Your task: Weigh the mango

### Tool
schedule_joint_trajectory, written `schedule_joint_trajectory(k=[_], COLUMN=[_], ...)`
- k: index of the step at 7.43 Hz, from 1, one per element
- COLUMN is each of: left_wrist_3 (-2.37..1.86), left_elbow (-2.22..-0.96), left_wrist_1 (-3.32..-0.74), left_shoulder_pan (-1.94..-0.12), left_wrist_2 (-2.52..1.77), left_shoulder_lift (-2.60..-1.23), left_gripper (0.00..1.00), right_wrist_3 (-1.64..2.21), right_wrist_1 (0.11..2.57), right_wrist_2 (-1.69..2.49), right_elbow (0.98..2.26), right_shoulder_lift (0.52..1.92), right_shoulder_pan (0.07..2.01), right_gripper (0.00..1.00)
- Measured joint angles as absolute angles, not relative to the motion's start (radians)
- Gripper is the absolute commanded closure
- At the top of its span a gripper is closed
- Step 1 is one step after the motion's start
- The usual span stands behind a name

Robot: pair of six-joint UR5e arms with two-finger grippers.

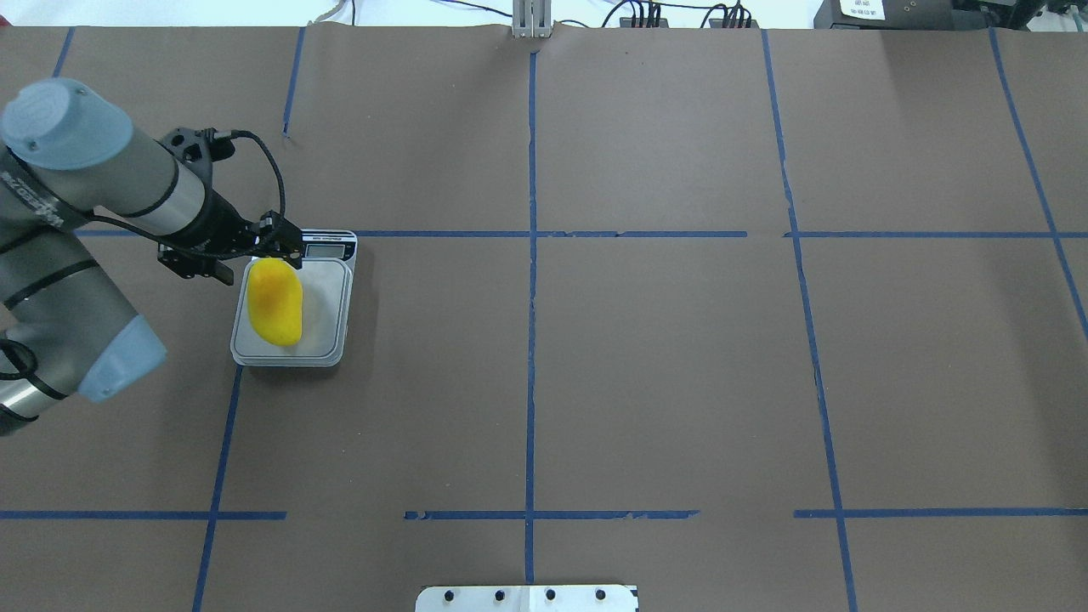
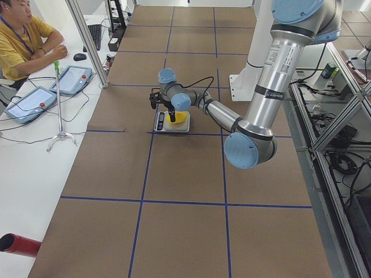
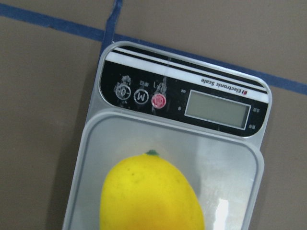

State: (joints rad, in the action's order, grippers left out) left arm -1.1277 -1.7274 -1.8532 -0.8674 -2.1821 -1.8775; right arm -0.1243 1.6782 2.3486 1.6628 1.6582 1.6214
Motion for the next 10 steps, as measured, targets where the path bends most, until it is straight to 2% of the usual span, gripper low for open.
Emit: schedule_joint_trajectory(k=[2, 4, 7, 8, 10], left_wrist_3=[-0.824, -0.45, 0.004, 0.053, 0.077], left_elbow=[-1.768, -1.753, -1.556, -1.529, -1.559], left_wrist_1=[-1.816, -1.803, -1.79, -1.753, -1.693], left_shoulder_pan=[-1.015, -1.236, -1.564, -1.617, -1.644], left_wrist_2=[-2.188, -2.213, -2.361, -2.378, -2.395], left_shoulder_lift=[-1.783, -1.661, -1.608, -1.606, -1.569], left_gripper=[0.0, 0.0, 0.0, 0.0, 0.0], right_wrist_3=[-0.124, -0.124, -0.124, -0.124, -0.124], right_wrist_1=[1.678, 1.678, 1.678, 1.678, 1.678], right_wrist_2=[2.349, 2.349, 2.349, 2.349, 2.349], right_elbow=[1.663, 1.663, 1.663, 1.663, 1.663], right_shoulder_lift=[1.658, 1.658, 1.658, 1.658, 1.658], right_shoulder_pan=[1.621, 1.621, 1.621, 1.621, 1.621], right_gripper=[0.0, 0.0, 0.0, 0.0, 0.0])
